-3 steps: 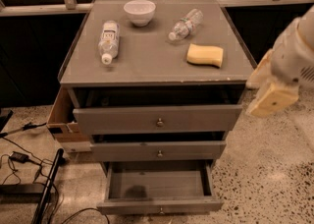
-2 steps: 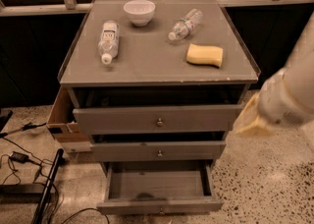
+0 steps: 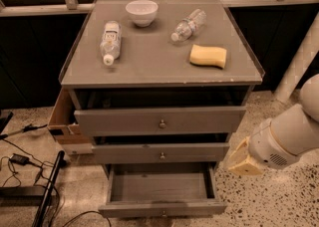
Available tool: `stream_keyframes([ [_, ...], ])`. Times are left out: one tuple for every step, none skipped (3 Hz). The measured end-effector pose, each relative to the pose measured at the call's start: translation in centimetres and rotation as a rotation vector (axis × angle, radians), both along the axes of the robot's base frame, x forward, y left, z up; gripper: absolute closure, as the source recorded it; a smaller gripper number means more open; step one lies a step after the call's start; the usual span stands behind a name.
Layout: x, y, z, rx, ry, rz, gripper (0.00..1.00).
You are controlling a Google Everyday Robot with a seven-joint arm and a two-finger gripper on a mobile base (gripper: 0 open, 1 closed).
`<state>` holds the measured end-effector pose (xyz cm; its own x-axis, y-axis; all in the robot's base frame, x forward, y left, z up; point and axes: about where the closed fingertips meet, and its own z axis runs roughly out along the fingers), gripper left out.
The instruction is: Close bottom drawer
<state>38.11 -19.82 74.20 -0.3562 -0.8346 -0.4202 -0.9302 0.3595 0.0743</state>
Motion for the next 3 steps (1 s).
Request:
stream_keyframes([
  [0.0, 0.0, -0.2, -0.002, -0.003, 0.001, 1.0],
  [-0.8, -0.6, -4.4, -0.034, -0.045, 0.023, 1.0],
  [-3.9, -2.1, -14.6, -0.049, -0.014, 0.067, 1.0],
])
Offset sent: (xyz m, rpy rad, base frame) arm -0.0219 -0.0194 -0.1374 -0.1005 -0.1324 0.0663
